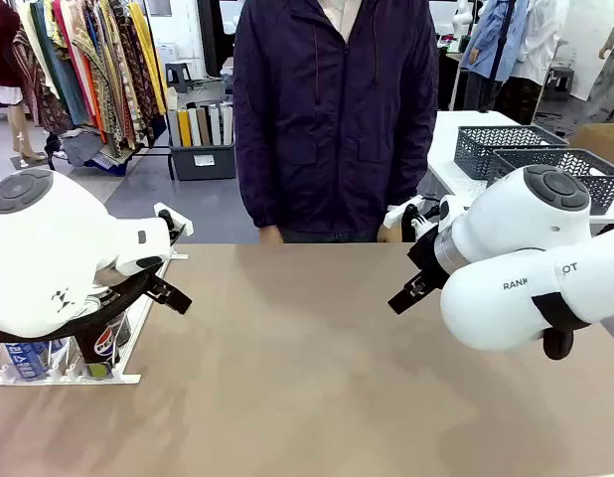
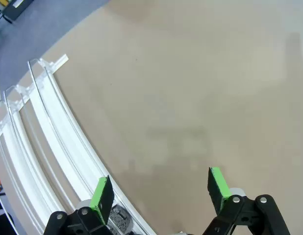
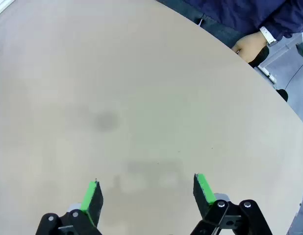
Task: Retrieve and store the cans from the dispenser.
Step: Pick up one can from the Automatic Can Dispenser and place it in the middle of the table.
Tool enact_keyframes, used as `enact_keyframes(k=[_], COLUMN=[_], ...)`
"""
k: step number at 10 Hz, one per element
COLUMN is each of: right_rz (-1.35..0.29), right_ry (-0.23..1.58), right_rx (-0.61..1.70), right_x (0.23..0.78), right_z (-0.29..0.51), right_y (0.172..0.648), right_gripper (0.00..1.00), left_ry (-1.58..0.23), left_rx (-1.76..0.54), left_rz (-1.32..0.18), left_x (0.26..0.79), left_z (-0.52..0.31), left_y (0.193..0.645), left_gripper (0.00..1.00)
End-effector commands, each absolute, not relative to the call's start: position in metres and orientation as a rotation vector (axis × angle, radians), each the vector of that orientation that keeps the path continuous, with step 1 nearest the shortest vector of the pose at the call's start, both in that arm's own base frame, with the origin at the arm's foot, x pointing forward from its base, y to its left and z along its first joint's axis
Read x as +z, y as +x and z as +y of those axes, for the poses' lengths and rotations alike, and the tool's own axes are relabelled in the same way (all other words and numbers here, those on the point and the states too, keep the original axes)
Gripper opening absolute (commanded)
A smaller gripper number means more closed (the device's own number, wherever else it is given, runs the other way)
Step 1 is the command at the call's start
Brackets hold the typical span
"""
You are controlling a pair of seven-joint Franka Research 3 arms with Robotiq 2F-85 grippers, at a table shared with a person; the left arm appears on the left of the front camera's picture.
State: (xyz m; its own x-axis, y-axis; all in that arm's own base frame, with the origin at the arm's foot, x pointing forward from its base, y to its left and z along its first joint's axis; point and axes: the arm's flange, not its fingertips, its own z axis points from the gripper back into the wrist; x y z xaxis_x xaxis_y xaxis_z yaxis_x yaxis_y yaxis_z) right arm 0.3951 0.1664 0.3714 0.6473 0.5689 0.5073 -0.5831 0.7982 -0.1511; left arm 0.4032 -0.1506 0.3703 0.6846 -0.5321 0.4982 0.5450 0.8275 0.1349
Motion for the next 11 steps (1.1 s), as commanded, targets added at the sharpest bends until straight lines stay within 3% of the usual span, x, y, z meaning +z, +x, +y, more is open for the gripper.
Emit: enact_keyframes(k=[1,11], right_rz=[-0.568,-0.568], right_ry=[0.027,0.027], right_rx=[0.655,0.655], right_x=[0.3714,0.3714], right_z=[0.1664,0.1664], right_y=[0.3951,0.3951], right_gripper=[1.00,1.00], left_ry=[-0.025,-0.025], left_rx=[-0.604,-0.604], left_rz=[-0.551,-0.551], left_x=[0.3705,0.3705], left_z=[-0.1506,-0.1506], left_y=[0.4032,0.4032], left_gripper=[1.00,1.00])
